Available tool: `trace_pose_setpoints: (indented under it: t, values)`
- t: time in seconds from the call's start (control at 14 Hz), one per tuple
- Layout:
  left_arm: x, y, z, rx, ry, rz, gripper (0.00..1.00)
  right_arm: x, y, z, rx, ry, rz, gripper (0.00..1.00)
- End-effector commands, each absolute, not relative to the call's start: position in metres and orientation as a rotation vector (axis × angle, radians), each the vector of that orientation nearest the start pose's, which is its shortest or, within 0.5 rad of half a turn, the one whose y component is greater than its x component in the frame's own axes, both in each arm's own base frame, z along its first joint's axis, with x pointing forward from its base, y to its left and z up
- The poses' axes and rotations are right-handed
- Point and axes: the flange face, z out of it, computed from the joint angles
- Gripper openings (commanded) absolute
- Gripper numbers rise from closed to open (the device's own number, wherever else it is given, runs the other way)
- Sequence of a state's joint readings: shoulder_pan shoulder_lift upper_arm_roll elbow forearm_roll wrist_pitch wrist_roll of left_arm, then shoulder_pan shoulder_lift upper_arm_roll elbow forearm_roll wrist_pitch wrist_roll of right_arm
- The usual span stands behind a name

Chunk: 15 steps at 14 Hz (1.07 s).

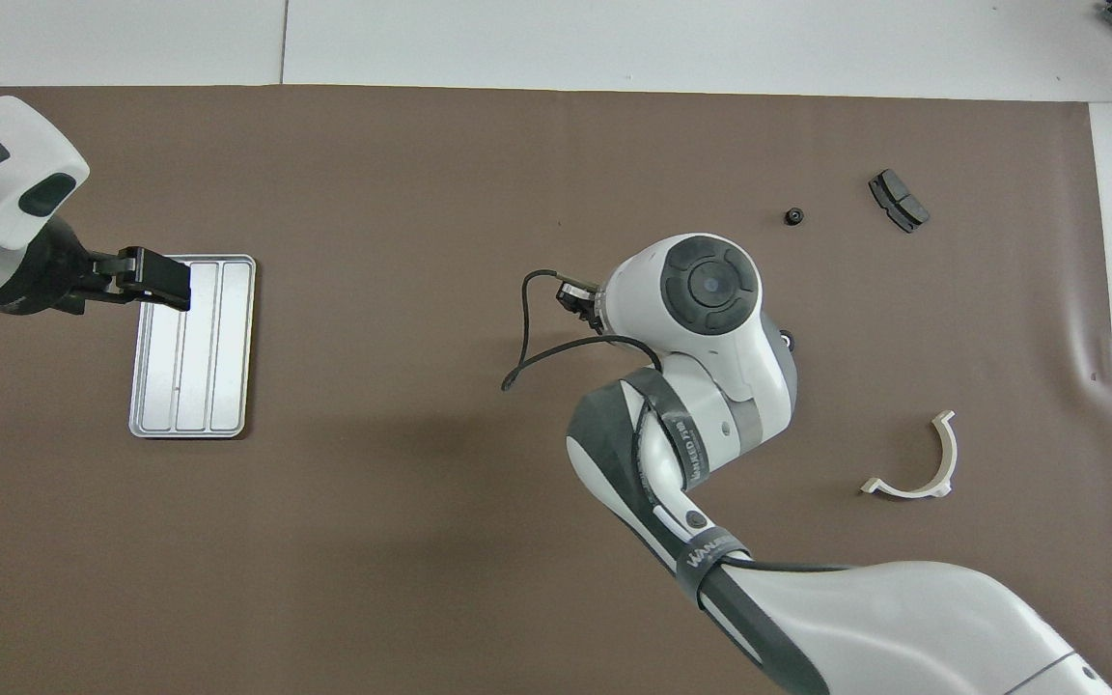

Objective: Pick bearing gear from pile to tray
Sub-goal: 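Carry the bearing with the right gripper to mid-table and release it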

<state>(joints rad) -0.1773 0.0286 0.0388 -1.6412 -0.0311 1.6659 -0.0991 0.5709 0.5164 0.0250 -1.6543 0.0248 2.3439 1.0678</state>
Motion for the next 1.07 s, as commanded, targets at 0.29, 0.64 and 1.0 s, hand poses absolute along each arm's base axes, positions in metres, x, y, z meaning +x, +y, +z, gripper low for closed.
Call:
trace_pose_setpoints:
  t: [0.29,0.64,1.0]
  values:
    - [0.553,-0.079,0.581,-3.186,0.033,0.001,1.00,0.580,0.415,0.309,-2.864,0.744,-0.225,0.45]
    - [0.550,-0.086,0.578,-3.185,0.028,0.014,1.00,0.587,0.398,0.314,-2.975,0.688,-0.286,1.00]
    - [0.557,-0.147,0.561,-3.185,-0.173,-0.027,1.00,0.615,0.275,0.378,-3.133,0.432,-0.270,1.00]
